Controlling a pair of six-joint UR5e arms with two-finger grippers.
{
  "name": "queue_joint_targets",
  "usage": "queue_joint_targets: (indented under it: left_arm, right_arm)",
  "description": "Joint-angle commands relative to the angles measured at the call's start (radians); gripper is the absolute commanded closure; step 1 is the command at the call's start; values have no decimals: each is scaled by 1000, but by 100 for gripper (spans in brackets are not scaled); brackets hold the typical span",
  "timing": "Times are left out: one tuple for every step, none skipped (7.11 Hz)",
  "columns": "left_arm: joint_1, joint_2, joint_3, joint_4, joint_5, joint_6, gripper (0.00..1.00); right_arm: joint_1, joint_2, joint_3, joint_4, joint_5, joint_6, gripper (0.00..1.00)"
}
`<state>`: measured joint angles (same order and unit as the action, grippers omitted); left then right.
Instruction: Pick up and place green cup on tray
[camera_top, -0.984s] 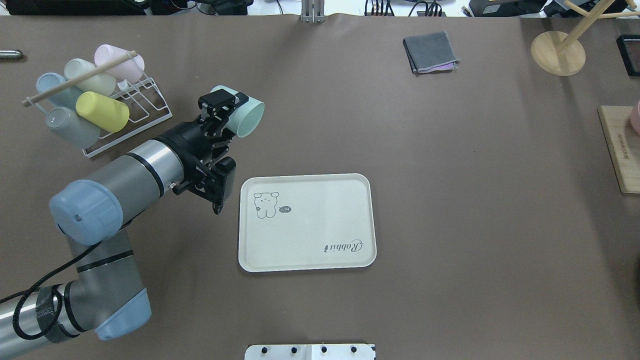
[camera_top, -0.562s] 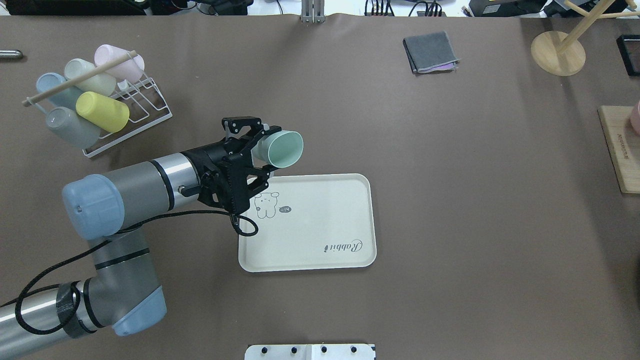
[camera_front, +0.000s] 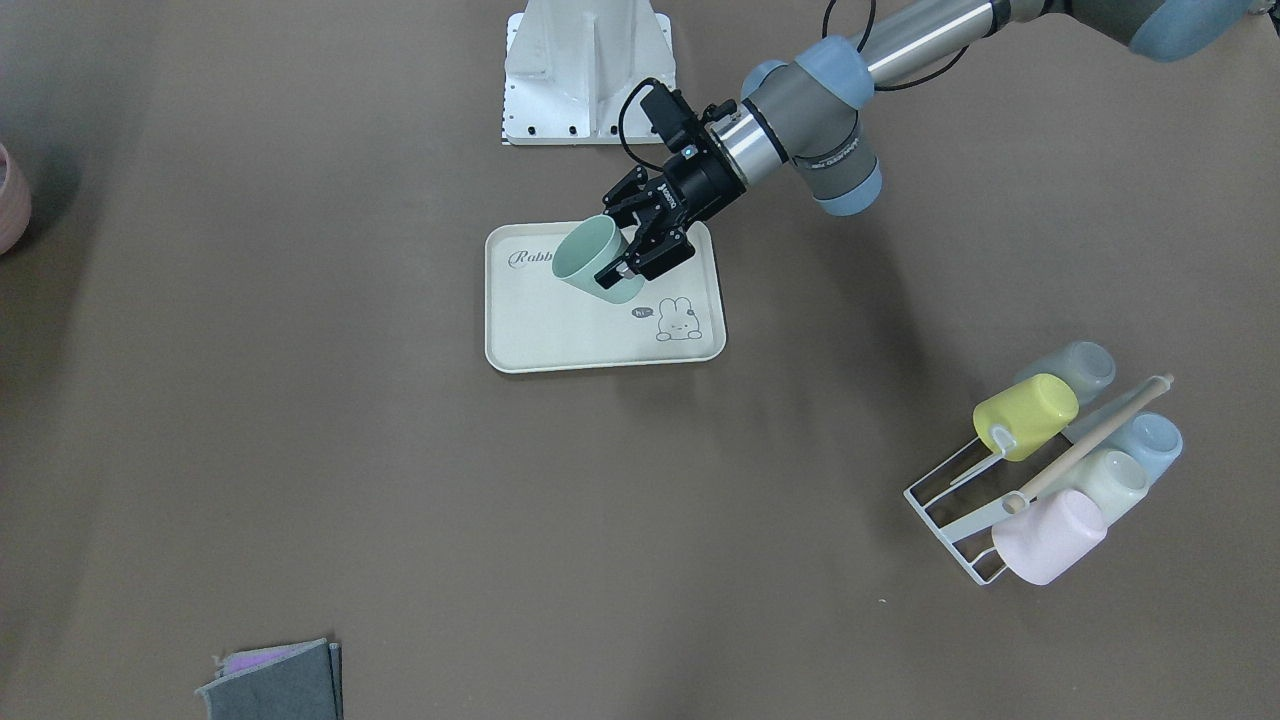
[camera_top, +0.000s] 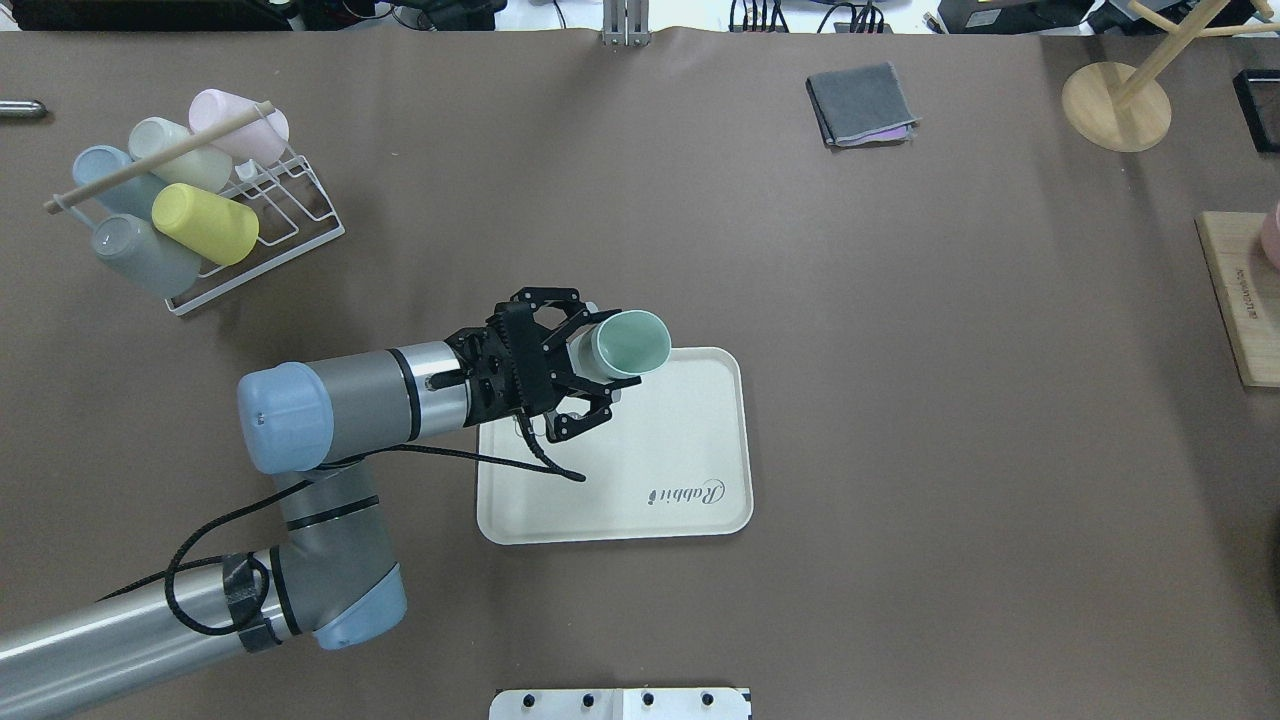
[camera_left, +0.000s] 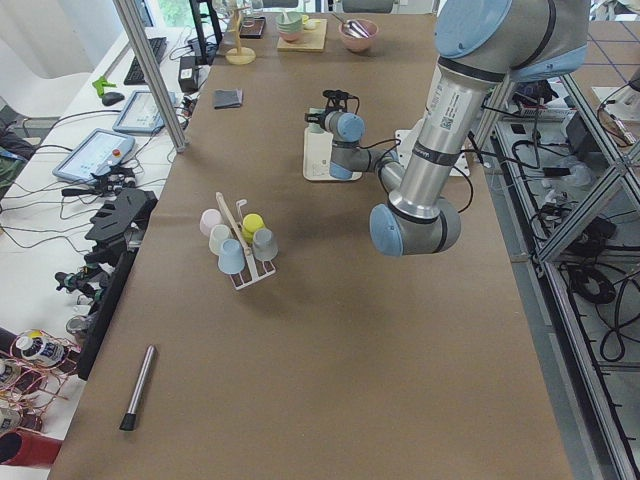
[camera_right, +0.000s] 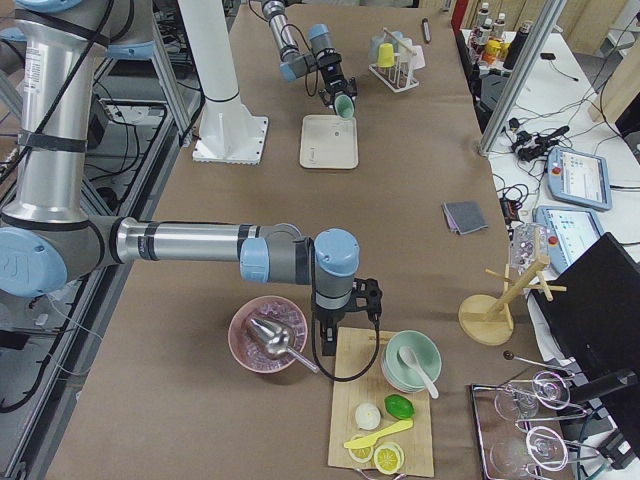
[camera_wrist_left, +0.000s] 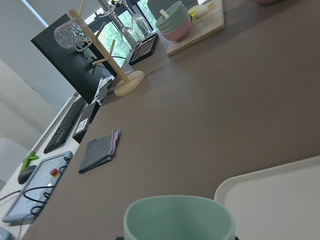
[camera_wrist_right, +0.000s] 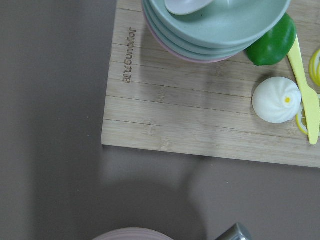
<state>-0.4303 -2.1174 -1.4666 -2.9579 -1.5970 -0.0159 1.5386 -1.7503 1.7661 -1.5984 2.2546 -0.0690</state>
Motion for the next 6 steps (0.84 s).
queue_joint_targets:
  left_arm:
    - [25,-53,139,-135,2,-125,59]
    - [25,-77,203,-198,2,-189,59]
    - [39,-82,230,-216,3,-197,58]
    - [48,-82,236,-228,8,-196,57]
    - [64,-84,256,-268,28,-196,57]
    - [71,-81,278,-309,28,-197,56]
  right_arm:
    - [0,0,0,0,0,0,0]
    - [0,0,0,0,0,-2,0]
    - [0,0,0,0,-1,-2,0]
    - [0,0,0,0,-3,-2,0]
    - [0,0,0,0,-4,-2,0]
    - [0,0,0,0,-4,-2,0]
